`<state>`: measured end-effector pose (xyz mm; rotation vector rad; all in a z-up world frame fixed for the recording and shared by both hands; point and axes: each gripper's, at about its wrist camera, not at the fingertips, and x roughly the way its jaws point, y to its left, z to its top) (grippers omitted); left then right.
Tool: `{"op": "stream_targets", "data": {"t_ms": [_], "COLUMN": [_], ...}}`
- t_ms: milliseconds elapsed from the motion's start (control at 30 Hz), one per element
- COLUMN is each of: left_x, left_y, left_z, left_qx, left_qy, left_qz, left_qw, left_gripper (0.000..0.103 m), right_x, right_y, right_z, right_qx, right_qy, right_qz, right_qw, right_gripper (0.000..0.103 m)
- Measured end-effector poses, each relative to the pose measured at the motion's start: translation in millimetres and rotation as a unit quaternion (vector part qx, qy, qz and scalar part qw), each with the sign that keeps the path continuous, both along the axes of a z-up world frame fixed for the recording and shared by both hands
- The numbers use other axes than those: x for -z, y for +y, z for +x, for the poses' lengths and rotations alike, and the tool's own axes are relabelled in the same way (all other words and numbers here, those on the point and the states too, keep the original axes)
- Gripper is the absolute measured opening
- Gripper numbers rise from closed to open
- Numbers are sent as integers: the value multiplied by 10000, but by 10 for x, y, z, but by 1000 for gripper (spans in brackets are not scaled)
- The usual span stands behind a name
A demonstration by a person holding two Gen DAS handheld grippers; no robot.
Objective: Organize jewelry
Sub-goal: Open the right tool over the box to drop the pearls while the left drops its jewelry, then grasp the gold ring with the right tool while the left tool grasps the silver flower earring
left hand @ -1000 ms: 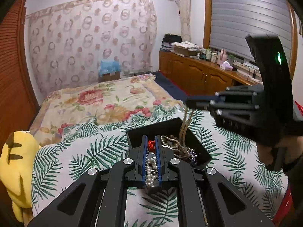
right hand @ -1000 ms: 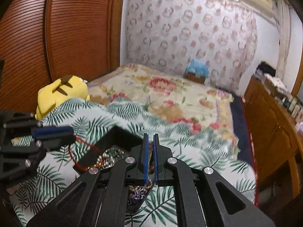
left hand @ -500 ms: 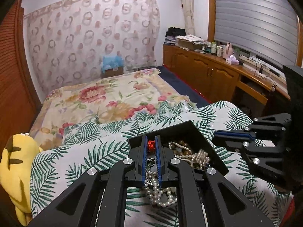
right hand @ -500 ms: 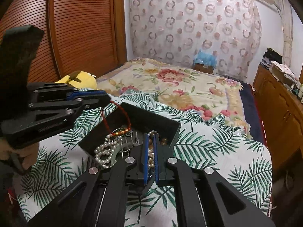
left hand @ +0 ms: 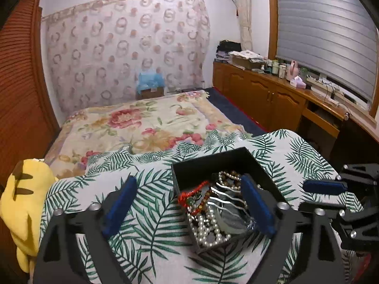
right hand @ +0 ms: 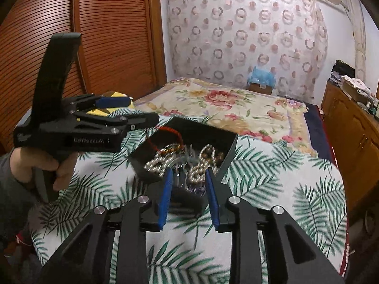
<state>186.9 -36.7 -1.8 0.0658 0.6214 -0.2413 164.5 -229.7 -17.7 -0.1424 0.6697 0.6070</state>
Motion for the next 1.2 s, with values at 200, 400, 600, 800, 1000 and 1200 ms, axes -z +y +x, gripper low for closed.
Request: {"op": "stream_targets", "data": {"t_ms": [200,400,600,800,1000,1200], "left_x": [35,201,464,664,714,790], "left_y": [100,209,254,217,210,128], "left_z": [-156,-304,-438,-592,-755,-868], "left_qx": [-98,-142,-33,174,311,532], "left_qy": [-25,147,467,703,779,1028], "left_qz": [-22,-81,-17,197,100,9], "left_qw": [9999,9998,9989,9972,9964,9933], "left_gripper": [95,95,95,95,92,54], "right_x": [109,320,555,682,734,721], "right_y": [30,134,236,340,409,395], "right_z": [-276,-533,-642,-686,-686,-701], "right_qx": [-183,-435,-640,-803,-812,-775], "right_qy": [91,308,562,743,729,635], "right_qz": [-77,-259,-462,-639,-868,-997], "right_qw": [9998,9982,9953,9919,9902,9900], "right_gripper": [36,39,39,39,38,22]}}
